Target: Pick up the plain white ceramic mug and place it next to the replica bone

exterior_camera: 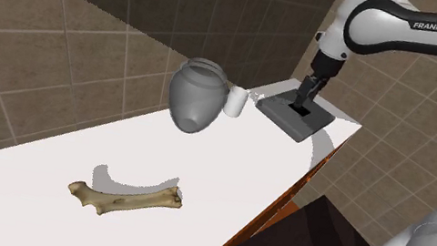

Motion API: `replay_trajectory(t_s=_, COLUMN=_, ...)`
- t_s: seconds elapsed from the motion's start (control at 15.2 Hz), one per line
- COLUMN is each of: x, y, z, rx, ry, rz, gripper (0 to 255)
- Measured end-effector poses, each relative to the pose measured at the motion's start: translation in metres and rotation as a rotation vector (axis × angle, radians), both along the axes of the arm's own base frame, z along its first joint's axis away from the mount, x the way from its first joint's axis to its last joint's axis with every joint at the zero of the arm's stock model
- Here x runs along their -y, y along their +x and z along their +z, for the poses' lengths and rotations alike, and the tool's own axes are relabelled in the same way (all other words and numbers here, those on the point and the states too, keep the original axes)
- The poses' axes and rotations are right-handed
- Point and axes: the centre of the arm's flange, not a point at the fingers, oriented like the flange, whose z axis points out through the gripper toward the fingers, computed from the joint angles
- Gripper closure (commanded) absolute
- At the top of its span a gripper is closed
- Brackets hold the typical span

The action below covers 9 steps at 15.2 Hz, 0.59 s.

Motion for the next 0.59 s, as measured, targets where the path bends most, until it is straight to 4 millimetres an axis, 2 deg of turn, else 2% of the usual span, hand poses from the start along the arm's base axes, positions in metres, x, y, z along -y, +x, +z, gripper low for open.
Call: replay_trajectory(t_s=0.59, x=-0.027, y=0.116, z=-0.054, rx=-0.062, ry=-0.009, rz=0.087, gripper=0)
